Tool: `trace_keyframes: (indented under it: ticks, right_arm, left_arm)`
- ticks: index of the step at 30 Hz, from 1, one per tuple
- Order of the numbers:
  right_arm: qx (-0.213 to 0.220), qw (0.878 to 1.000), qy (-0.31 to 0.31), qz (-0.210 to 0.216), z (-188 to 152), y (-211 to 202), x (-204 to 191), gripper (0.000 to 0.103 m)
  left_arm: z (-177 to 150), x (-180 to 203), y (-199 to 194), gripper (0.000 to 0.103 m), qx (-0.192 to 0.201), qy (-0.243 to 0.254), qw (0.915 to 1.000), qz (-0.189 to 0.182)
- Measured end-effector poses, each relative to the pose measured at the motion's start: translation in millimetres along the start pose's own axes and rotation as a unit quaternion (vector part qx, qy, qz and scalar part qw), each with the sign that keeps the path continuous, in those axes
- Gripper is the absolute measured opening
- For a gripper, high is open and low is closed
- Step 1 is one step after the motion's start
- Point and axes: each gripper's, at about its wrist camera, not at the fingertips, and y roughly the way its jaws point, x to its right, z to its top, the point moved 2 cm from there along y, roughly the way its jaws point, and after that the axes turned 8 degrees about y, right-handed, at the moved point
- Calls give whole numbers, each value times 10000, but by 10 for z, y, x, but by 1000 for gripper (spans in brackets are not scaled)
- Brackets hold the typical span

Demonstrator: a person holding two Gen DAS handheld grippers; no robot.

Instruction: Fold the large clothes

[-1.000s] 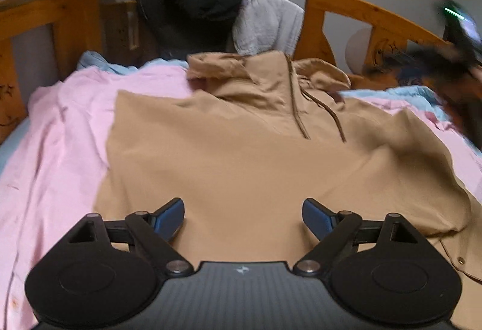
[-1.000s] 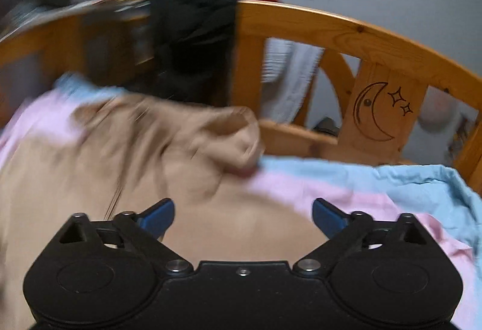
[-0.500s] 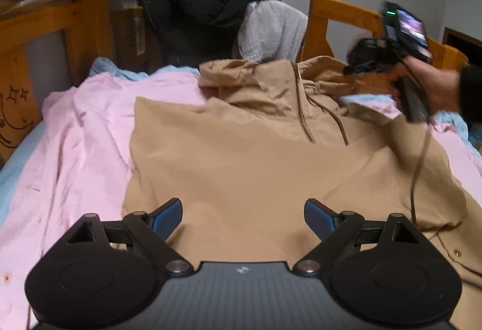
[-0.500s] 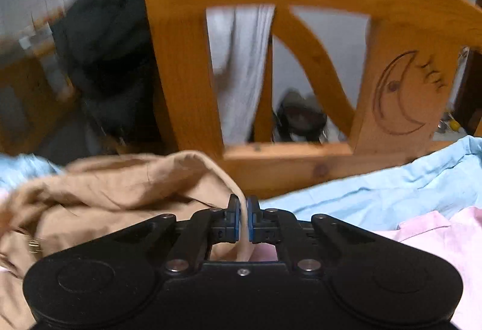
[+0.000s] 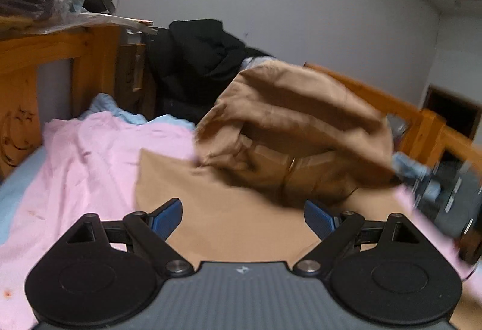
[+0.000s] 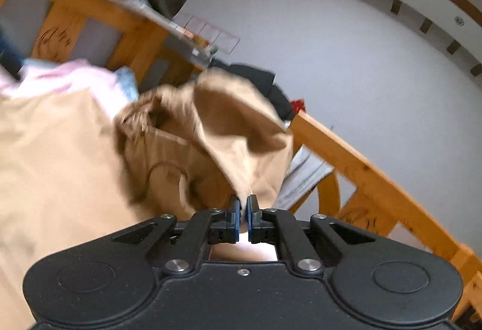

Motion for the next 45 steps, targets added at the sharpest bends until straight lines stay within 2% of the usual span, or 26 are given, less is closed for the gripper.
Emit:
trace_keyframes:
  ticks: [2,4,8,11,13,14,15,18,20,21,23,25,26,27,28,30,31,32,33,34,35,37,40,41,43,45]
  right_arm:
    - [-86,9999,-68,24,-97,-74,-63,4]
    - [-146,9998,-150,33,-169,-136,-122,4]
    - [-330,9993,-155,14,-264,-162,-168,5]
    - [-546,9985,22,-32,-337,-118,-146,5]
    - [-837,9961,276,-35,-371,-56,-75,6]
    - [-939,9947,413,-44,-390,-50,-33,11]
    - [-1048,9930,535,-38,-409,-54,17,20]
    - [-1345,9868,899,-52,-459,-123,204,27]
    - [-1568,9752,1562,-47,-459,-187,412,28]
    - [-1654,9662,1976,-6,-451,-203,516,32]
    - [-1931,9334,3008,307,-453,-166,721,35]
    - [-2144,8829,4127,648,-494,-56,883,37]
    - [-2257,8574,4557,787,-520,4,914,43]
    - [-2368,8278,4996,952,-545,66,922,47]
    - [-2505,7985,5362,1098,-576,166,930,49]
    - [-2748,7606,5770,1141,-628,342,899,51]
    - [-2907,7451,5891,1150,-653,452,873,51]
    - [-3017,7355,5961,1124,-669,561,851,48]
    - [-3033,7359,5958,1068,-661,655,844,35]
    - [-3008,7430,5894,1004,-624,739,855,23]
    - [-2884,7566,5796,920,-547,818,869,6]
    - [-2400,7951,5507,830,-345,915,917,4]
    - [-1603,8671,4680,585,43,987,949,3]
    - [-1524,8787,4496,501,75,1034,946,3]
    - [-1679,8817,4391,394,8,1128,908,3]
    - [-1884,8833,4285,272,-138,1120,859,3]
  left_arm:
    - [102,-29,-5,92,121,-341,9983,-461]
    - [200,-50,40,95,218,-753,9918,-1014]
    - [279,-60,223,100,228,-1231,9784,-1648]
    - [228,-119,460,100,-5,-1762,9676,-1809]
    - [137,-188,573,100,-248,-2231,9592,-1718]
    - [67,-218,612,100,-395,-2444,9537,-1709]
    - [12,-235,635,99,-523,-2518,9520,-1660]
    - [-139,-250,630,97,-783,-2236,9599,-1500]
    - [-168,-274,653,97,-887,-2122,9631,-1396]
    - [-179,-296,671,97,-880,-2135,9636,-1349]
    - [-173,-340,719,91,-960,-2226,9634,-1146]
    - [-190,-384,755,82,-1089,-2418,9590,-997]
    - [-199,-391,788,74,-1168,-2480,9572,-925]
    - [-205,-386,821,65,-1258,-2495,9564,-847]
    - [-234,-380,842,61,-1345,-2484,9559,-807]
    - [-284,-350,850,43,-1456,-2430,9555,-819]
    - [-300,-327,856,37,-1521,-2373,9559,-825]
    - [-312,-301,866,33,-1563,-2308,9570,-805]
    - [-312,-272,867,26,-1564,-2237,9590,-764]
    - [-305,-236,874,23,-1560,-2141,9615,-733]
    - [-282,-192,883,19,-1543,-2042,9639,-739]
    - [-244,-75,940,15,-1506,-1859,9679,-774]
    - [-229,147,1086,12,-1519,-1449,9748,-754]
    - [-249,200,1145,12,-1552,-1313,9767,-685]
    - [-334,216,1220,12,-1654,-1407,9740,-642]
    - [-414,172,1155,20,-1685,-1552,9700,-809]
